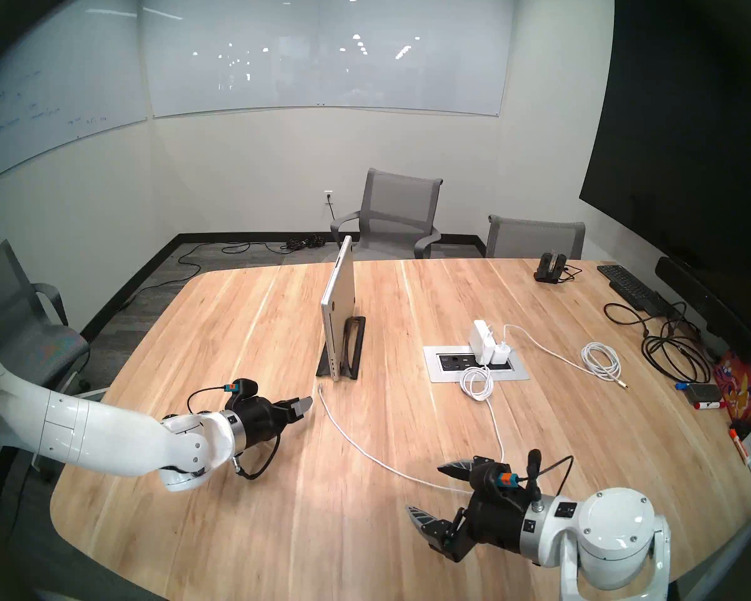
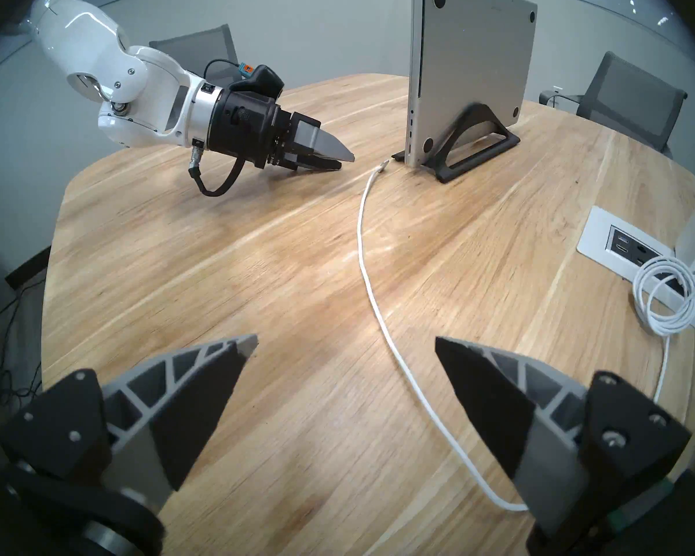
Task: Plug the charging cable into the port of a MacBook
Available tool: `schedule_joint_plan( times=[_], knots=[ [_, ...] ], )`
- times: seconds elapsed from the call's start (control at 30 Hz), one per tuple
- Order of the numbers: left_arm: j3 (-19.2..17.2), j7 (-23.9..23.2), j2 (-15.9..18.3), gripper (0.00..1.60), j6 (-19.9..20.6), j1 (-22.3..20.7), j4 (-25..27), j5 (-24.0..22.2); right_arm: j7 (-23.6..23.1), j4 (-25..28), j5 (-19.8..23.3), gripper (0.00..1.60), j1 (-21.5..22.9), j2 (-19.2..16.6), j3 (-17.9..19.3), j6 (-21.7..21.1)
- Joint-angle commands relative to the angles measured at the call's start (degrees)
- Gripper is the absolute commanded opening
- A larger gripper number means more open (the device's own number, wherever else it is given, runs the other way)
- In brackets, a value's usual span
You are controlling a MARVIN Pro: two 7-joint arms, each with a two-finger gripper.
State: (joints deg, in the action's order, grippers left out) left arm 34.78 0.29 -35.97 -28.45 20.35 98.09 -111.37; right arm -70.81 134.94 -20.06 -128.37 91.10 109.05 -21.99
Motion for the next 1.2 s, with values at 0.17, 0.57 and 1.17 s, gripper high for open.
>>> schedule_joint_plan(
  times=[0.17,0.57,1.17],
  knots=[
    [1.9,3.3,5.1,1.60,3.0,-1.2,4.1,-0.1,-0.1,1.1,0.1,1.60,0.0,0.0,0.2,0.0],
    [0.0,1.6,4.6,1.60,5.7,-1.9,3.8,-5.0,-0.2,1.1,0.0,1.60,0.0,0.1,0.2,0.0],
    [-1.3,9.9,5.7,1.60,-4.2,-3.3,9.1,1.9,-0.4,1.1,-0.1,1.60,0.1,0.3,0.2,0.0]
  ],
)
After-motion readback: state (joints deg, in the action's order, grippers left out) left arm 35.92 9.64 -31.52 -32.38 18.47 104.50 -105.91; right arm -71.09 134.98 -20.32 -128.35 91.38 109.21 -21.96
